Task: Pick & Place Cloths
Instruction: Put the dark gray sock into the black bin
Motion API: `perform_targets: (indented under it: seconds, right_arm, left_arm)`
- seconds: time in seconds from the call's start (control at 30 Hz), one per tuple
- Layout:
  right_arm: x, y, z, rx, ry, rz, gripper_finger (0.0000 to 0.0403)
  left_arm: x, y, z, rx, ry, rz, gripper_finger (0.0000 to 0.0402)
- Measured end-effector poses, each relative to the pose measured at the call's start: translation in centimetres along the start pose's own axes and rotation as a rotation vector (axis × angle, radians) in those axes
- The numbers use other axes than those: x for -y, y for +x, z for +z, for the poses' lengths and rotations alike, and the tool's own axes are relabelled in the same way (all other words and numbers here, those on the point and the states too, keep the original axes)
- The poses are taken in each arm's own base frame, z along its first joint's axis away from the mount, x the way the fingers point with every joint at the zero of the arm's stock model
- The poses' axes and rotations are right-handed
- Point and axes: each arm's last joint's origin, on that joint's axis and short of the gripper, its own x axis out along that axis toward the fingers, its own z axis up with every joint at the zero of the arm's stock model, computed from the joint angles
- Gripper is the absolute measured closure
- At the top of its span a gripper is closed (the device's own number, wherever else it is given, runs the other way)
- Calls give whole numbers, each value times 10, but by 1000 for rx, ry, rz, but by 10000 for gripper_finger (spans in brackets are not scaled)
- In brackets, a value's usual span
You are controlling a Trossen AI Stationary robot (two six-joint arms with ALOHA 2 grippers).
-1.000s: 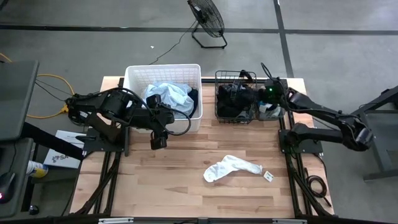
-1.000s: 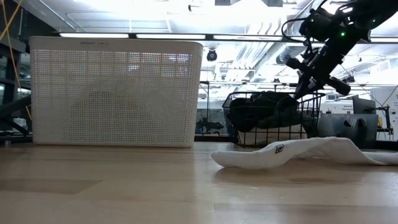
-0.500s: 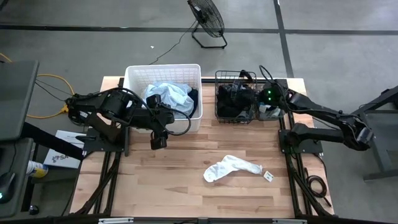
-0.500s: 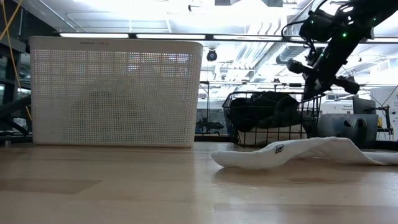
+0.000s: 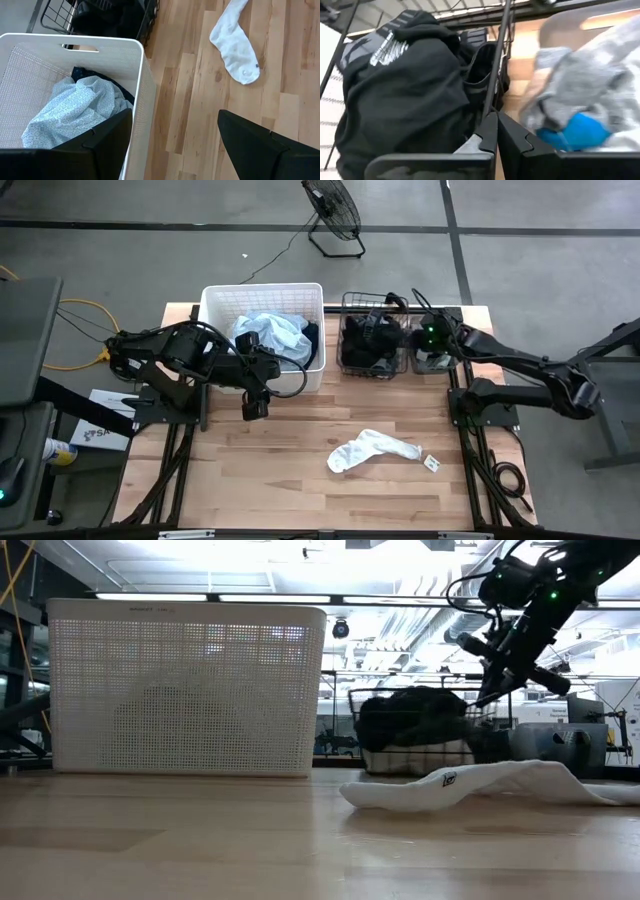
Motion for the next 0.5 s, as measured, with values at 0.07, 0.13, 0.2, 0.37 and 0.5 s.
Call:
perform_targets:
  seconds: [0.07,0.13,0.2,0.37,0.5]
  right_arm:
    - [-3,3,-1,-13,-14,20,400]
    - [-7,7,-2,-28,-27,44,400]
    - [-11,12,-4,-41,-35,65,400]
    - [-14,15,-2,-12,-32,69,400]
    - [-11,14,1,46,8,23,400]
  left_arm:
    - [0,0,0,0,0,0,113]
    - [0,0,0,0,0,0,113]
    - [0,0,0,0,0,0,113]
    - [0,0,0,-2,0,-6,113]
    - [0,0,0,-5,0,-13,113]
